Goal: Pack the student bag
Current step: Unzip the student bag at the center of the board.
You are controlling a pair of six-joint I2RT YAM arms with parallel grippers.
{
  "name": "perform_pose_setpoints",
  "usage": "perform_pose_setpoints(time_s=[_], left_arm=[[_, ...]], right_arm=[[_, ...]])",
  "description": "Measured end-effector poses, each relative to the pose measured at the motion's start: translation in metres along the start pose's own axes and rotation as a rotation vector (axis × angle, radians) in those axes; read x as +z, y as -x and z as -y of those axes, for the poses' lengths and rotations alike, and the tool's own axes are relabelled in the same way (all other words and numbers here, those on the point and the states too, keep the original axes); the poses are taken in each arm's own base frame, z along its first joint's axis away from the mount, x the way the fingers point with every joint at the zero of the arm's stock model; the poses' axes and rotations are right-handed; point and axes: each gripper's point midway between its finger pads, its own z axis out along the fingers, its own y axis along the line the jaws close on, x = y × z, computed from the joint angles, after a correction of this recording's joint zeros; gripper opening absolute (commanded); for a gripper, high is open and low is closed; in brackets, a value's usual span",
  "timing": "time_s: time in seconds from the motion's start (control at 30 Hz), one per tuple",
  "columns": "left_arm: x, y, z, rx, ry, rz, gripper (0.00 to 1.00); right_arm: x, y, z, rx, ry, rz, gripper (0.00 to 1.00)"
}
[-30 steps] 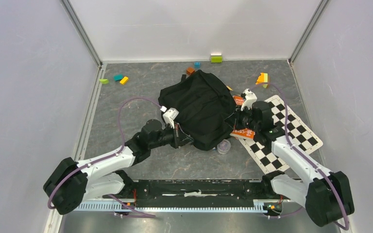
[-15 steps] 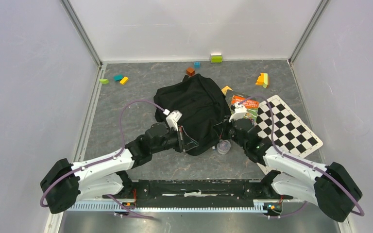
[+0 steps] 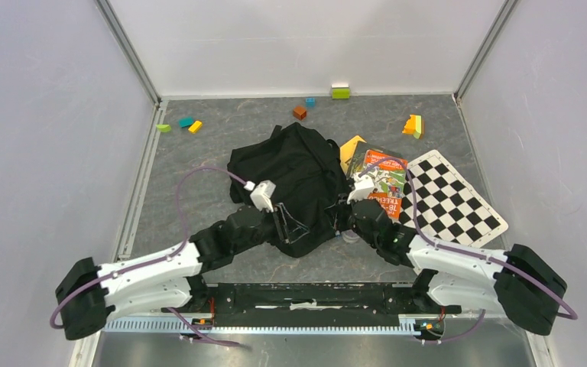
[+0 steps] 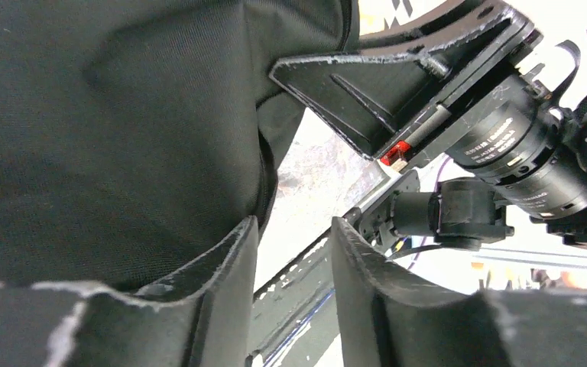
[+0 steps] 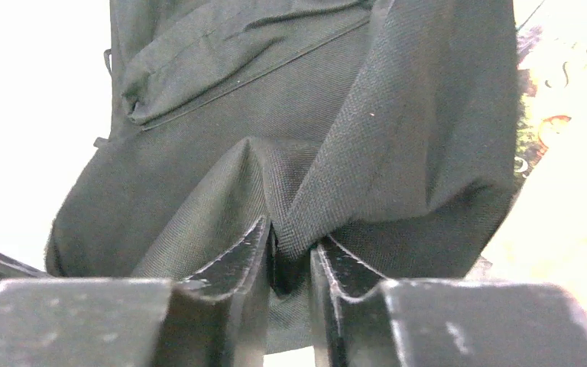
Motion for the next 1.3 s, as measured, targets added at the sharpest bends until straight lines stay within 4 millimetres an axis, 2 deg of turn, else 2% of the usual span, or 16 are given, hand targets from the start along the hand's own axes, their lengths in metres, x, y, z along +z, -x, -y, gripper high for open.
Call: perform_pose_setpoints(time_s=[0.07,0.13,0.23,0.33,0.47,0.6,0.77,0.9,1.0,1.13,1.2,1.3], left_arm=[[-0.012,0.007,-0.001,-0.013,0.009,0.035,0.69],[-0.025,0.016,-0.003,-0.021,0.026,0.076,0.78],[-0.047,0.024,-0.01,-0.023,0.059,0.119,0.85],[-0.061,0.022,-0.025,-0.021,0.117,0.125,0.87],[-0.068,0.011,-0.048,-0.039,0.194,0.102,0.87],[-0.067,-0.007,-0.075,-0.071,0.252,0.081,0.86],[-0.064,-0.023,-0.096,-0.111,0.288,0.068,0.84],[-0.06,-0.028,-0.102,-0.143,0.281,0.075,0.79],[-0.057,-0.032,-0.106,-0.164,0.276,0.078,0.67],[-0.056,-0.034,-0.106,-0.189,0.265,0.084,0.48],[-0.057,-0.034,-0.107,-0.194,0.257,0.09,0.44],[-0.058,-0.035,-0.109,-0.196,0.244,0.098,0.43]], right_arm=[[-0.005,0.002,0.003,-0.022,-0.012,0.003,0.55],[-0.012,0.008,0.007,-0.058,-0.03,0.016,0.68],[-0.022,0.02,0.015,-0.122,-0.065,0.04,0.79],[-0.027,0.028,0.014,-0.198,-0.067,0.035,0.83],[-0.026,0.029,-0.001,-0.289,0.01,-0.005,0.87],[-0.026,0.014,-0.02,-0.387,0.11,-0.054,0.89],[-0.026,-0.008,-0.047,-0.475,0.207,-0.09,0.9],[-0.02,-0.027,-0.051,-0.51,0.193,-0.117,0.88],[-0.019,-0.041,-0.044,-0.517,0.152,-0.135,0.88],[-0.027,-0.07,-0.025,-0.512,0.122,-0.175,0.88],[-0.032,-0.088,-0.012,-0.51,0.101,-0.215,0.88],[-0.038,-0.101,0.0,-0.503,0.073,-0.255,0.92]])
